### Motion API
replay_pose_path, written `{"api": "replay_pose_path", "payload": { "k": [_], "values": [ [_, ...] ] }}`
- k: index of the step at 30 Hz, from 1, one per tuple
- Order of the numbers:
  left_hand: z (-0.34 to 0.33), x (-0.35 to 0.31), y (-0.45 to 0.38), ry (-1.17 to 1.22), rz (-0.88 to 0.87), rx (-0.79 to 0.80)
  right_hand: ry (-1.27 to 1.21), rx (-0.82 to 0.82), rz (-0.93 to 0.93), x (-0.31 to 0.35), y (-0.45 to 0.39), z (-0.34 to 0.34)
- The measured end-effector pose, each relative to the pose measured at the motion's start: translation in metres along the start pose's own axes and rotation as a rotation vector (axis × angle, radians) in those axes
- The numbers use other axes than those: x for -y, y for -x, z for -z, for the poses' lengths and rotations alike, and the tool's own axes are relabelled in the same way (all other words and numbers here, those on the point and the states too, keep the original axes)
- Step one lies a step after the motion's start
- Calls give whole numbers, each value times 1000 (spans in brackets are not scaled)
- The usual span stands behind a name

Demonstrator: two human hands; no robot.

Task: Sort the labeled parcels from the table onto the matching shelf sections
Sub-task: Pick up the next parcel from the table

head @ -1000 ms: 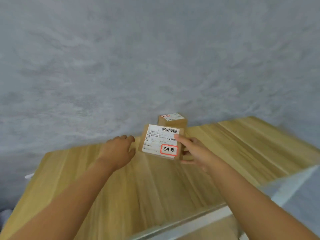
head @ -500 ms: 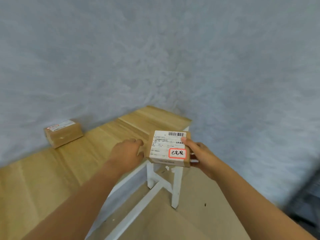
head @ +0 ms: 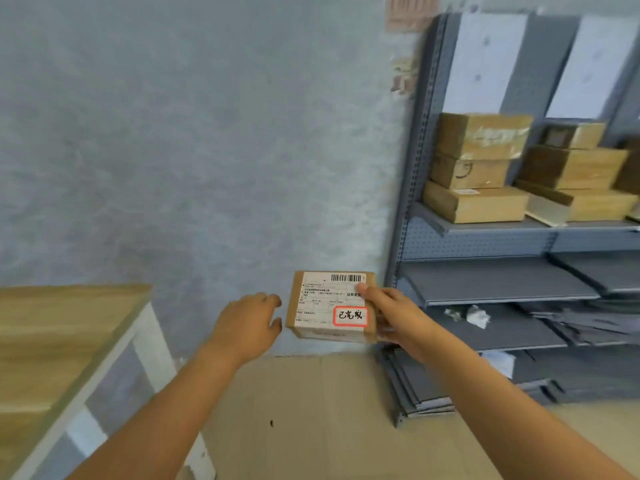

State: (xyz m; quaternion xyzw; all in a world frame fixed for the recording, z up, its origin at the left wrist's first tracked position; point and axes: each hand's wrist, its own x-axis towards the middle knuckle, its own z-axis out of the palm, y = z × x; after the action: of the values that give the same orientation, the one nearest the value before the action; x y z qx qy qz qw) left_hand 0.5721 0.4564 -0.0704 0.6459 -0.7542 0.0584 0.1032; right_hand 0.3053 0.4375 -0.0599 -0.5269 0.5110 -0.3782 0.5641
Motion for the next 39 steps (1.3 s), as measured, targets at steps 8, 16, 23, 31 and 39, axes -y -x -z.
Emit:
{"api": "replay_pose_path", "payload": {
  "k": [8, 16, 23, 31, 39],
  "values": [
    [-31, -164, -116, 76, -331, 13, -79, -284, -70, -24, 18, 181],
    [-58, -352, -205, 84, -464, 35, -100, -439, -73, -45, 28, 367],
    [-73, -471, -269, 107, -483, -11, -66, -463, -72, -42, 18, 511],
    [-75, -546, -370, 113, -482, -64, -85, -453, -36, -21, -45, 620],
    [-85, -605, -514, 146, -464, -107, -41, -434, -12, 10, -150, 719]
  ]
}}
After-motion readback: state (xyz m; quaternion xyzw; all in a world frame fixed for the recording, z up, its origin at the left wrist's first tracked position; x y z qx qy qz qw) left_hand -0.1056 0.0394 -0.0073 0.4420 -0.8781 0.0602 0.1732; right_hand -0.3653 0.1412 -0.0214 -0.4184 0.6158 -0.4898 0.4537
